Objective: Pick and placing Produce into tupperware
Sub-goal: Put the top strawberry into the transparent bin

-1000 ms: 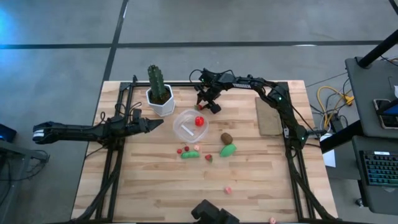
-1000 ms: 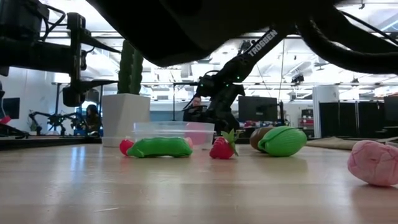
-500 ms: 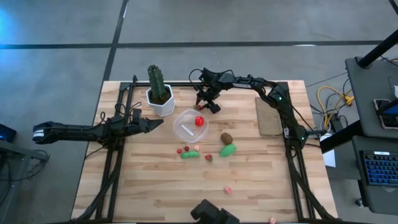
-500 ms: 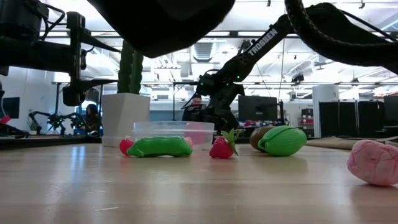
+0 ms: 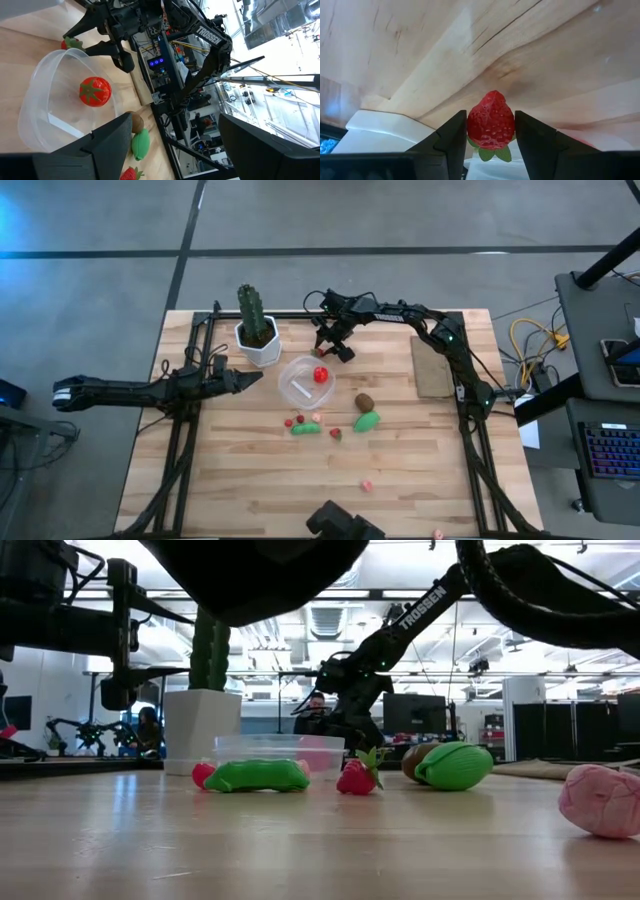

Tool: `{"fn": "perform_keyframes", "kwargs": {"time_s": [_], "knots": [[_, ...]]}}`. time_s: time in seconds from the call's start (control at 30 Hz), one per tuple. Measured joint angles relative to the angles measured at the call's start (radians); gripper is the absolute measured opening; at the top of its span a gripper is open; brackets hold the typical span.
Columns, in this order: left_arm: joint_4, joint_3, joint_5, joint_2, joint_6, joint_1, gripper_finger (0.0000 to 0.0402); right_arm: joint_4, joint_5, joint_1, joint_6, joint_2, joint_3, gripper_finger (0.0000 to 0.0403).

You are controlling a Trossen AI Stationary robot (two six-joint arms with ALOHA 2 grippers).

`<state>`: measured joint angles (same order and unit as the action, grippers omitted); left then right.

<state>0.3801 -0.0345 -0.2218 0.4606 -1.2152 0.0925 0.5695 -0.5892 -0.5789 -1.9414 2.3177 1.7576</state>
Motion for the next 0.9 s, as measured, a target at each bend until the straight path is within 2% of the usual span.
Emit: {"fn": "perform_keyframes", "kwargs": {"time_s": [0.63,0.9], "knots": [[0.000,0.000,0.006,0.000,-0.002,0.000,0.0283,0.010,-0.018,-0.004,0.025,-0.007,0.000,0.0152],[0.000,0.000,0.008,0.000,-0.001,0.000,0.0283,0.030,0.004,-0.045,0.077,-0.050,0.000,0.0152]]}}
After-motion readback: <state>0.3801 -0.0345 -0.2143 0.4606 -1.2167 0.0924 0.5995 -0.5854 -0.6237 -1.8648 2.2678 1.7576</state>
